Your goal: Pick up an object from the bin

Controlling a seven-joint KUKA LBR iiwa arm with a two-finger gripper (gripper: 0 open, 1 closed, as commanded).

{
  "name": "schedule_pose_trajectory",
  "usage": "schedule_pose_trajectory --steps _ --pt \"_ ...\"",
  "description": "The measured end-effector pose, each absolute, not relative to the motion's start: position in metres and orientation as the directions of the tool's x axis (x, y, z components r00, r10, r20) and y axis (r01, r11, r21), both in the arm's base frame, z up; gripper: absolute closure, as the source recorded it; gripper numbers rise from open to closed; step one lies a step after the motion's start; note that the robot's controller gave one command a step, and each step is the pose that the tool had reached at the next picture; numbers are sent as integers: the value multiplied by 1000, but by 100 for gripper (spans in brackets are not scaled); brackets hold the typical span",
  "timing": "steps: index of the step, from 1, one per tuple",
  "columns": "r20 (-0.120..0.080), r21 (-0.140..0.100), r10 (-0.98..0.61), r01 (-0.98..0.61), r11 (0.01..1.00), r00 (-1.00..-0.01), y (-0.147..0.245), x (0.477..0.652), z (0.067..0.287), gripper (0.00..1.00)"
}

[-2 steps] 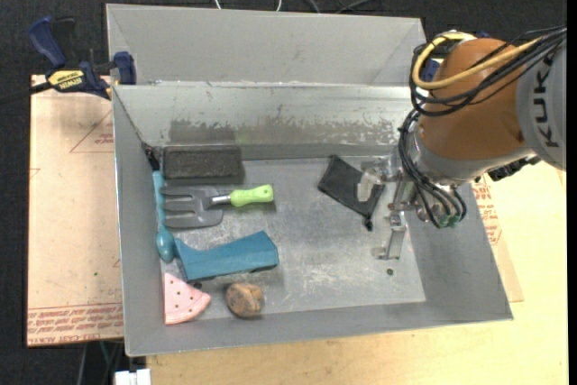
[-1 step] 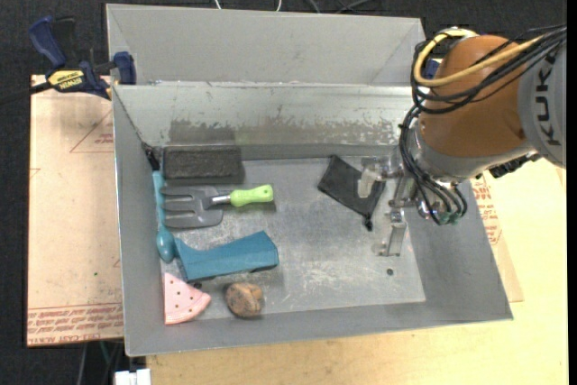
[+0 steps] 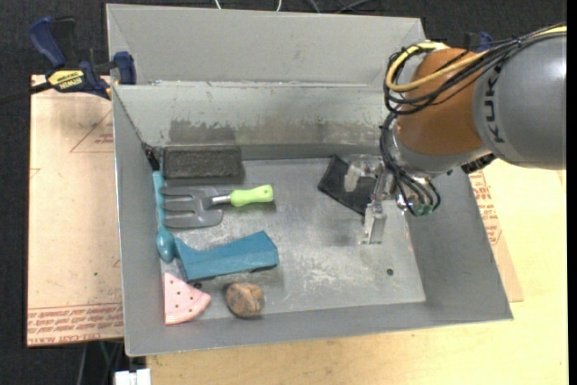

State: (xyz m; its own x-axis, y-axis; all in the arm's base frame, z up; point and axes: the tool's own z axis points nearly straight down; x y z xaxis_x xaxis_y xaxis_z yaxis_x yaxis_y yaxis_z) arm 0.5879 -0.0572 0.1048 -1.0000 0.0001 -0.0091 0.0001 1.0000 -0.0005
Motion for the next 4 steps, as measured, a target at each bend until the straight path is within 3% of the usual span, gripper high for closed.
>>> schedule_pose_trajectory --steps 1,2,3,4 --pt "-12 3 114 114 994 -993 -51 607 119 0" --pt "-7 4 237 237 971 -971 -44 606 113 0" --pt "-14 9 453 453 892 -892 -46 609 69 0" --pt "-14 11 502 502 865 -865 -43 609 71 100"
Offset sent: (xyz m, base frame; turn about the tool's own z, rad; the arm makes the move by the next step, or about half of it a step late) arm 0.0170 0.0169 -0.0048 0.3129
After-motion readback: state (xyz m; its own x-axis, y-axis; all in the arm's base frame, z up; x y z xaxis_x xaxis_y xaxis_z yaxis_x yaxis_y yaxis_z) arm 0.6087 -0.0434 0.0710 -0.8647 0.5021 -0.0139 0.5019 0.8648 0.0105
